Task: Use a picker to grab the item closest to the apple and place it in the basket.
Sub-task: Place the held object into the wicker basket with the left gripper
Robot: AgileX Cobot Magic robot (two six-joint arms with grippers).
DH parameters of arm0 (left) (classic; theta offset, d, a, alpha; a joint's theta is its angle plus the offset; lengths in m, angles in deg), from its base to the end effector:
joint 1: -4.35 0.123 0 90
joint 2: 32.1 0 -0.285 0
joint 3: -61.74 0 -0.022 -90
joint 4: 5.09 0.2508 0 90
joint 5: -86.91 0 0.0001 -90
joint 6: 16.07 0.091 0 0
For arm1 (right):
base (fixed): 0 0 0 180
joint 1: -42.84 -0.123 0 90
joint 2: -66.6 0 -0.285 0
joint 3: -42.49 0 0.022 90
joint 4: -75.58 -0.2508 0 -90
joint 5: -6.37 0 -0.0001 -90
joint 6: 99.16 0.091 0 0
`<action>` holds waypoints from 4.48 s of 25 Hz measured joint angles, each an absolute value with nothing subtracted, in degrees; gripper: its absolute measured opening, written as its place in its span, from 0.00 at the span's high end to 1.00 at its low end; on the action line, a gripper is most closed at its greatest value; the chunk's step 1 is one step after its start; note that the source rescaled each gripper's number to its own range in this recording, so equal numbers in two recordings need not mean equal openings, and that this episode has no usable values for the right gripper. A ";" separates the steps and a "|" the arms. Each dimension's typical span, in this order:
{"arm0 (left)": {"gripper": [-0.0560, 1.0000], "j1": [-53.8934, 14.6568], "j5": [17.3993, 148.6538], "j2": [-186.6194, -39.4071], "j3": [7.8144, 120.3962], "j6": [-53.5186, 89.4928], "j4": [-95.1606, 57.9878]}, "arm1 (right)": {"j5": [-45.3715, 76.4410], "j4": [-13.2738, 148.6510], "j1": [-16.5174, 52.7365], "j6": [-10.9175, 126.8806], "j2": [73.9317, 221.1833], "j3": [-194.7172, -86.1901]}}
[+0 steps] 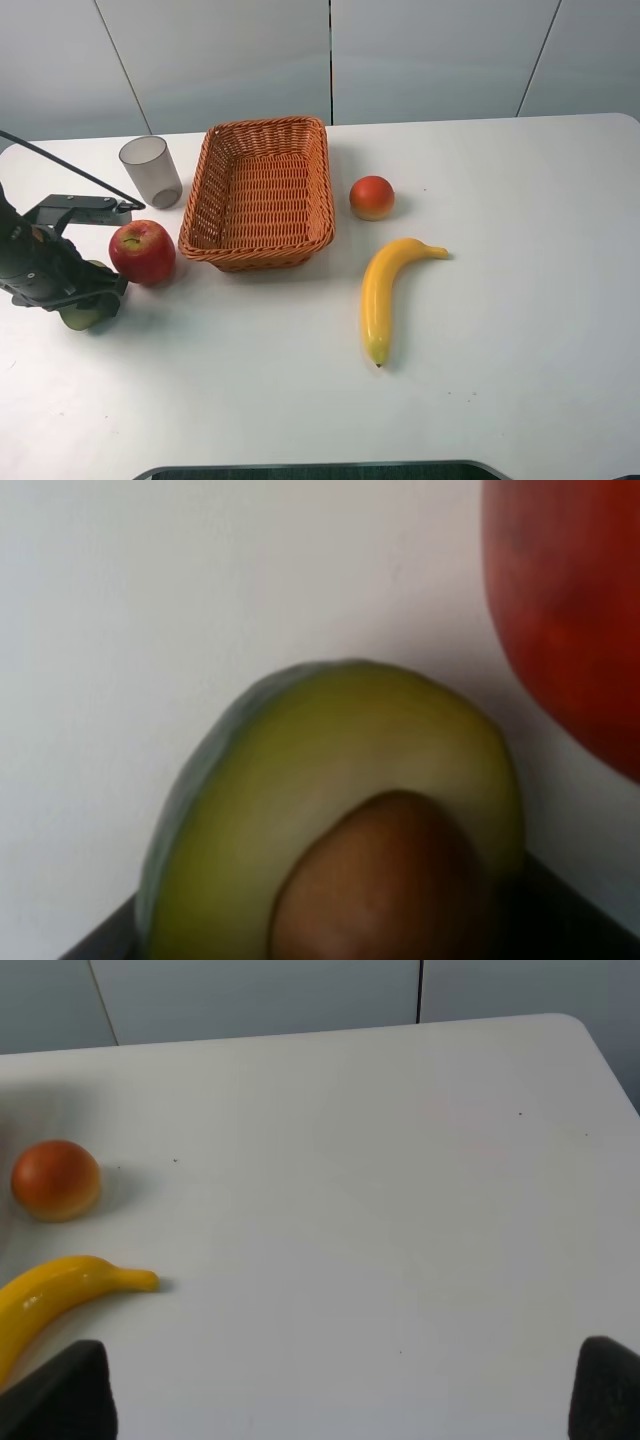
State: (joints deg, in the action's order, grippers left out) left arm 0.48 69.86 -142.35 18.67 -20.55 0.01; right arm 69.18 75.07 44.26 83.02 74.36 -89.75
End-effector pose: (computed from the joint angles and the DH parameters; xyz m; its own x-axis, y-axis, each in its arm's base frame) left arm 0.2457 -0.0142 0.0865 -0.9830 0.0734 -0.1682 0.0699 0.9972 0.0269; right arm -0.0080 0.0009 0.2783 -0.4732 0.0538 -0.8793 0.0378 0.9985 0.0408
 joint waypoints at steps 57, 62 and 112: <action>0.94 -7.59 46.03 -94.15 24.21 -10.79 -20.53 | 69.18 75.07 44.26 83.02 74.36 -89.75; 0.94 -12.38 48.07 -96.58 26.30 -10.53 -21.38 | 69.18 75.07 44.26 83.02 74.36 -89.75; 0.04 -23.84 83.55 -148.56 44.11 -9.89 -19.67 | 69.18 75.07 44.26 83.02 74.36 -89.75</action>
State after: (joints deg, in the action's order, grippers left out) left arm -23.84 83.55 -148.56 44.11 -9.89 -19.67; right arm 69.18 75.07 44.26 83.02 74.36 -89.75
